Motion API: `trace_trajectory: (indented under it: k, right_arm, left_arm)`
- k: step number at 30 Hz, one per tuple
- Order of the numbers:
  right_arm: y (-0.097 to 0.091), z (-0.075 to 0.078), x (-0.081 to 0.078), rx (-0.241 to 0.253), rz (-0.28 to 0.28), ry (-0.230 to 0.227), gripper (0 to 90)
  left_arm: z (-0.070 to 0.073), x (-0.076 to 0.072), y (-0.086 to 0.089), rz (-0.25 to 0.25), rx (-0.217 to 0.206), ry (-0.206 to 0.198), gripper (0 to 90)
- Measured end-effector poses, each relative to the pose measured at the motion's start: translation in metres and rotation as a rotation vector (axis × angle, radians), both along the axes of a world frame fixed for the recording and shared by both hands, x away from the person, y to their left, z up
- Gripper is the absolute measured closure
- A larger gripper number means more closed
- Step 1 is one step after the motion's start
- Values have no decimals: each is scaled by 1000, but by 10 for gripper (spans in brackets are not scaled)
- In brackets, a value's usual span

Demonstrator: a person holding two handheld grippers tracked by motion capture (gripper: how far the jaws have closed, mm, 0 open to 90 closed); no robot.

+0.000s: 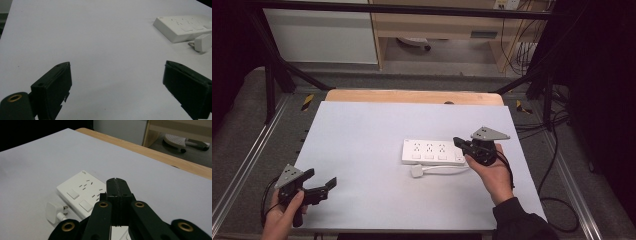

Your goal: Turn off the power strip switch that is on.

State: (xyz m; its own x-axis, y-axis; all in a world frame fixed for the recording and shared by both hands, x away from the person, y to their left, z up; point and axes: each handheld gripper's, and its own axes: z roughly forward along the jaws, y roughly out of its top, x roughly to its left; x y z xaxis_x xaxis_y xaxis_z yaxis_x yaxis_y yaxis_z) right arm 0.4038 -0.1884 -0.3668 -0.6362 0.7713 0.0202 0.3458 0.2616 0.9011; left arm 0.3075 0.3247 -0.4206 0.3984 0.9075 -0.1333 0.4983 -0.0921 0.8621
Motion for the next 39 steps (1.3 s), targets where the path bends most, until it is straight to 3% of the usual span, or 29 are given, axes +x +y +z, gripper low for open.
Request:
trace_trajectory:
  k: [39]
  right_arm:
    - [31,-49,6,-38,27,90,900]
  left_arm:
    - [0,0,0,-2,-8,-4,70]
